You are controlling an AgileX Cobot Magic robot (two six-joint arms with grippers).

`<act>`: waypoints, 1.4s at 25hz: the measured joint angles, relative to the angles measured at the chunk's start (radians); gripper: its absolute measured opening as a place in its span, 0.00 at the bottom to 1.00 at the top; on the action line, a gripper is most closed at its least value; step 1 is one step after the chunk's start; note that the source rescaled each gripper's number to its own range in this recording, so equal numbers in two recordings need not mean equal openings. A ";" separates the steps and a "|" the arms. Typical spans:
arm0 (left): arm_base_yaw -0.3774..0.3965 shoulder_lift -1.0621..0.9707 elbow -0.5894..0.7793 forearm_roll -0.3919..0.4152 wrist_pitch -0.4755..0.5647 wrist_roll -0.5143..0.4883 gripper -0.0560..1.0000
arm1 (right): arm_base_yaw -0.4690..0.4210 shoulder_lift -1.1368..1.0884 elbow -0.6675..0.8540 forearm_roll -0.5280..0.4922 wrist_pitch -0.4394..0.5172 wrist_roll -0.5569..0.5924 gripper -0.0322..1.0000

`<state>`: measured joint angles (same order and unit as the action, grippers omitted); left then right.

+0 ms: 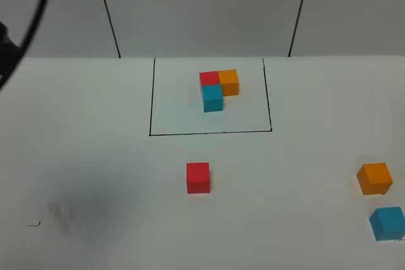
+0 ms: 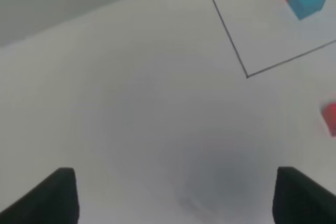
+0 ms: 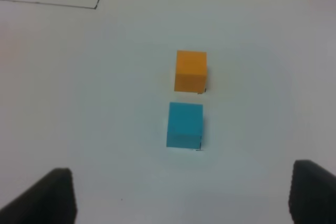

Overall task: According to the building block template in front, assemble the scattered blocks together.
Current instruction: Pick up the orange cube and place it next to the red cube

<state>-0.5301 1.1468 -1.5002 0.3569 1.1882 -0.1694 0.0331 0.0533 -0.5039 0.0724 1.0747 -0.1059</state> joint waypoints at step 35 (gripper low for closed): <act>0.503 -1.153 0.658 -0.480 -0.131 0.321 0.86 | 0.000 0.000 0.000 0.000 0.000 0.001 0.74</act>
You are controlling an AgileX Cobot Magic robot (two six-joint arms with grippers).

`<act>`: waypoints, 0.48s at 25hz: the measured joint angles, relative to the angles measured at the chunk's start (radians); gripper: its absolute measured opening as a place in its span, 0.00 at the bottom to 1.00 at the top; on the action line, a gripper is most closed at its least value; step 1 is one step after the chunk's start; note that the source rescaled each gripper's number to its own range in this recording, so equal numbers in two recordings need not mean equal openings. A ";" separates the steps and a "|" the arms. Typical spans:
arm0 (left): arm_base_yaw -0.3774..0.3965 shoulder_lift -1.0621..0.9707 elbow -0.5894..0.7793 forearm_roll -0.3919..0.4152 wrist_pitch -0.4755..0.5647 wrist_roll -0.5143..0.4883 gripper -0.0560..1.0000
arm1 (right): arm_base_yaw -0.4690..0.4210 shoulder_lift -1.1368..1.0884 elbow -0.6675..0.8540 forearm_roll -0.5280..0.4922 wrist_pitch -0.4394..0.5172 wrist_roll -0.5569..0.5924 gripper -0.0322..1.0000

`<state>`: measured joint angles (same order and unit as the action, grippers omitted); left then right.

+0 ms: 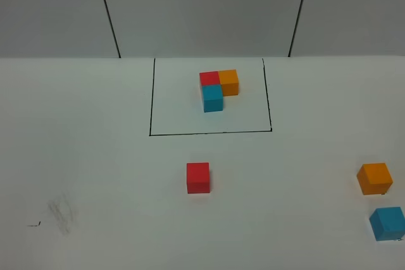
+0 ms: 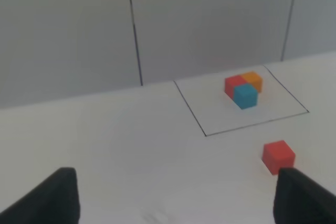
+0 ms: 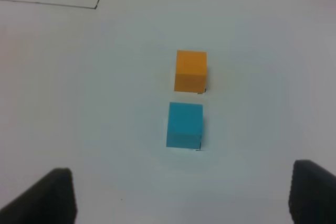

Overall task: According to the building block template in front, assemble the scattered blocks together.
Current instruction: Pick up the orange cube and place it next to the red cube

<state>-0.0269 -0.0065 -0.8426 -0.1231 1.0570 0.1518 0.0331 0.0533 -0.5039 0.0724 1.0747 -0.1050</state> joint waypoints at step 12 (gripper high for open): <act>0.273 -0.001 0.231 -0.152 0.002 0.147 0.86 | 0.000 0.000 0.000 0.000 0.000 0.001 0.74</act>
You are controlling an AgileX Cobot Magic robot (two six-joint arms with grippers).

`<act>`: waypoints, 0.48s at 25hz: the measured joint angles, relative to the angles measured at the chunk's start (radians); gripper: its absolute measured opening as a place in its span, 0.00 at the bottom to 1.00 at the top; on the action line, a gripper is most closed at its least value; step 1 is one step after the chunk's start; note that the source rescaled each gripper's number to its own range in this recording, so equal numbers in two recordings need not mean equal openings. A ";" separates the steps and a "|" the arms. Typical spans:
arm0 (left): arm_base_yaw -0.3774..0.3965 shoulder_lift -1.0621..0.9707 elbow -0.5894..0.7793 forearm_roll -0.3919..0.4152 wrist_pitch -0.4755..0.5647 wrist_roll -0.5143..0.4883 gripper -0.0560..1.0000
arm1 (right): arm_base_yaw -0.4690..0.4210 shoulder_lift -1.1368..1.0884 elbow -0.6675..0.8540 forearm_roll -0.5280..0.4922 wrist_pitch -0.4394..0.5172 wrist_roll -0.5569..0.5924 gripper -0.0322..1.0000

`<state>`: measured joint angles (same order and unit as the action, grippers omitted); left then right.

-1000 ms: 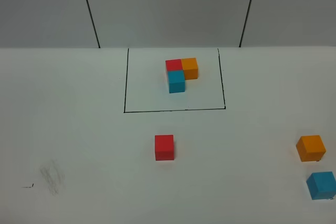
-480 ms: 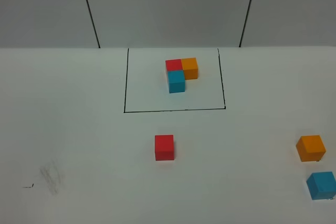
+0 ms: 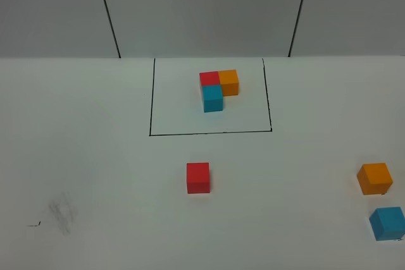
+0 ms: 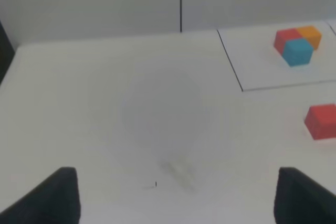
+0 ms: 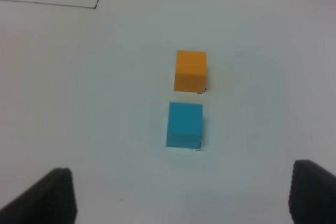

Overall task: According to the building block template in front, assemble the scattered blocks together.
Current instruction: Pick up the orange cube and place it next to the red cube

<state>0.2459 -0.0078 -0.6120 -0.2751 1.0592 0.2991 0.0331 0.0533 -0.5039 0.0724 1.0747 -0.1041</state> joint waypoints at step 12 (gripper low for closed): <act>-0.030 0.000 0.094 -0.022 0.037 0.017 0.86 | 0.000 0.000 0.000 0.000 0.000 -0.001 0.74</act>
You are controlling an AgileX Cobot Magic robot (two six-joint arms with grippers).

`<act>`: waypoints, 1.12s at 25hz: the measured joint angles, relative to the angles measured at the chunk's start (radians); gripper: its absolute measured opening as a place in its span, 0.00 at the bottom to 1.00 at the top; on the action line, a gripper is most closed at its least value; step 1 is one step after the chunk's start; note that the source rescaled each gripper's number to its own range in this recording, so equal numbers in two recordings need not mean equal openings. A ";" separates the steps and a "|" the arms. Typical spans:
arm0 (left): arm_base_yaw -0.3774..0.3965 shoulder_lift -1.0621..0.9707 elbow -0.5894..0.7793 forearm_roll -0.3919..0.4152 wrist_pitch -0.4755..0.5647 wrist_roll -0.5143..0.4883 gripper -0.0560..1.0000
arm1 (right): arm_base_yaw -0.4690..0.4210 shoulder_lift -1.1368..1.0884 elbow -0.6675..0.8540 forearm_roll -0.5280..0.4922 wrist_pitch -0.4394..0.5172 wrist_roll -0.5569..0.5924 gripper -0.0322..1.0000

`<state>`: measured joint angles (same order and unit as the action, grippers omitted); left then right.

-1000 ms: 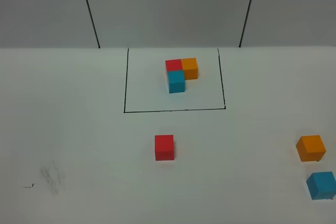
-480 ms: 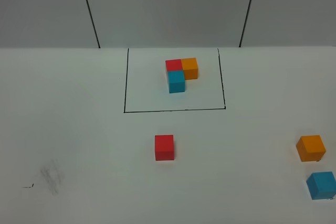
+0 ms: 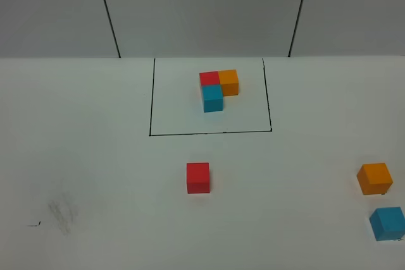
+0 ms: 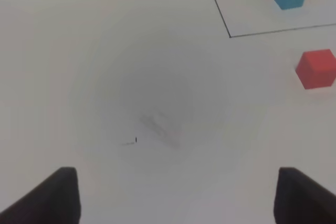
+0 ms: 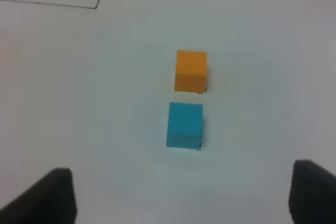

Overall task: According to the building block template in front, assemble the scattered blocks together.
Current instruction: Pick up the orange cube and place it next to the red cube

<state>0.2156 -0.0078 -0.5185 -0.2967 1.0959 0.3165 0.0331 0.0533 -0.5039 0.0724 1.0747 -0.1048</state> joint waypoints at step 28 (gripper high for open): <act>-0.459 0.000 0.005 0.000 0.011 0.035 0.86 | 0.000 0.000 0.000 0.000 0.000 0.000 0.74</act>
<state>-0.2430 -0.0078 -0.5131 -0.2967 1.1071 0.3515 0.0331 0.0533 -0.5039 0.0724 1.0747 -0.1048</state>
